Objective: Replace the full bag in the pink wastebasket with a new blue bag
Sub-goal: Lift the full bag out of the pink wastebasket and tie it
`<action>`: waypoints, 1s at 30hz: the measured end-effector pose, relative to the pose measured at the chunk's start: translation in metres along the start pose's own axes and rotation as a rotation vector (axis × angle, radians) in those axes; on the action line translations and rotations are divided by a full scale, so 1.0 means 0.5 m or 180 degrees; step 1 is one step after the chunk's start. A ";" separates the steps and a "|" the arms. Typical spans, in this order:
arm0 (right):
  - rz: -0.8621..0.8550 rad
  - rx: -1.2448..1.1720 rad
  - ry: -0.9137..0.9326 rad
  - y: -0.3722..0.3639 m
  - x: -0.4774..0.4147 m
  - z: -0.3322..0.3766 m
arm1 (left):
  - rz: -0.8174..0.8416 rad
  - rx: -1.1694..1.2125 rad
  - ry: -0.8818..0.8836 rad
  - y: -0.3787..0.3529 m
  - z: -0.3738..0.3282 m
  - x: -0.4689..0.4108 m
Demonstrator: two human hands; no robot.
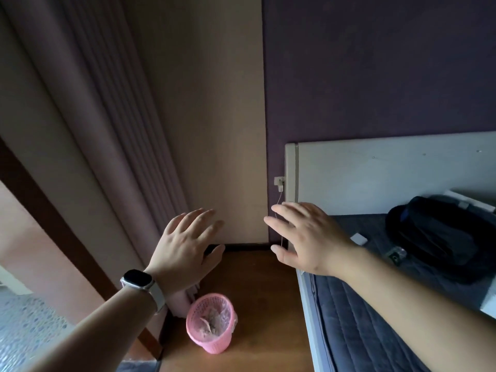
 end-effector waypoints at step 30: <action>0.0164 -0.0718 0.1205 -0.455 -0.825 -0.105 | 0.0291 -0.0368 0.1411 -0.354 0.610 -0.269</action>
Point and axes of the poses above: each hand's wrist, its own x-axis away from the middle knuckle, its own y-axis out of the back of the hand, z = x × y, the point moved 5 cm from there along -x, towards the middle knuckle, and after that the axes turned 4 degrees about x, right-handed, at the moved point
